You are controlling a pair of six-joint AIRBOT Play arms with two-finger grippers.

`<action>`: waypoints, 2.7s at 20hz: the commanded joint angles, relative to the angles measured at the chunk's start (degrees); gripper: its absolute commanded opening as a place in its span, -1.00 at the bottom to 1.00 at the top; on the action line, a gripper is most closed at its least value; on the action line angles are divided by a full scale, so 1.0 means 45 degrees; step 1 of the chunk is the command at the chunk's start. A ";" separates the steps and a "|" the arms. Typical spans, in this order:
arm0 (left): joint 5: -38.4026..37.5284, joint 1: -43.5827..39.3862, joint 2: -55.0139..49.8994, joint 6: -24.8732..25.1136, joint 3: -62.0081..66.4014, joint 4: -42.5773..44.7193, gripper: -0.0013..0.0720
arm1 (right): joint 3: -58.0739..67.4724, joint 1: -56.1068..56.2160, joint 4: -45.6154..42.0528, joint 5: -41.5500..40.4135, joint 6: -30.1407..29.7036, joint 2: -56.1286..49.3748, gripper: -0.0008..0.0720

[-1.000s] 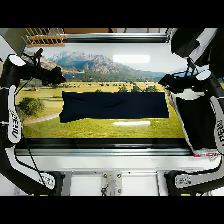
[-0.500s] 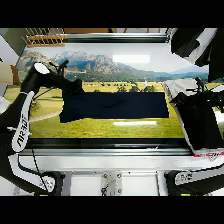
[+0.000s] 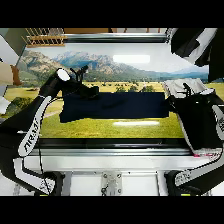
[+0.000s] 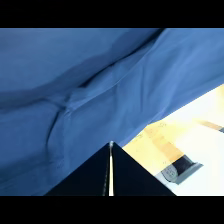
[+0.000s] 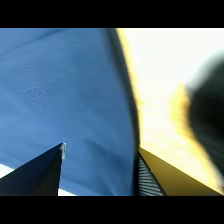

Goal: Fold the clothes and pants, and hang the long-sleeved shirts on hangers.

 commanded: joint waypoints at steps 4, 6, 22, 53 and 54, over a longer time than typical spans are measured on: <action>0.0384 -0.0311 -0.0005 -0.0010 -0.0024 0.0029 -0.95 | -0.0010 0.0962 0.1515 -0.0952 -0.0325 -0.0505 -0.24; 0.0393 -0.0311 -0.0005 -0.0015 -0.0024 0.0029 -0.95 | 0.0010 0.0933 0.1404 -0.0981 -0.0476 -0.0486 -0.88; 0.1103 -0.3283 -0.5071 -0.0452 0.5270 0.0029 -0.95 | 0.7679 0.2059 -0.3215 0.4653 0.2798 0.1156 -0.95; -0.0355 0.0253 -0.3497 -0.1394 0.6615 0.0151 -0.95 | 0.9942 0.9068 -0.1865 0.2710 0.3060 0.0748 -0.95; -0.0510 0.0627 -0.3201 -0.1384 0.6615 0.0151 -0.95 | 0.9942 0.9306 -0.1593 0.2506 0.3007 0.0544 -0.95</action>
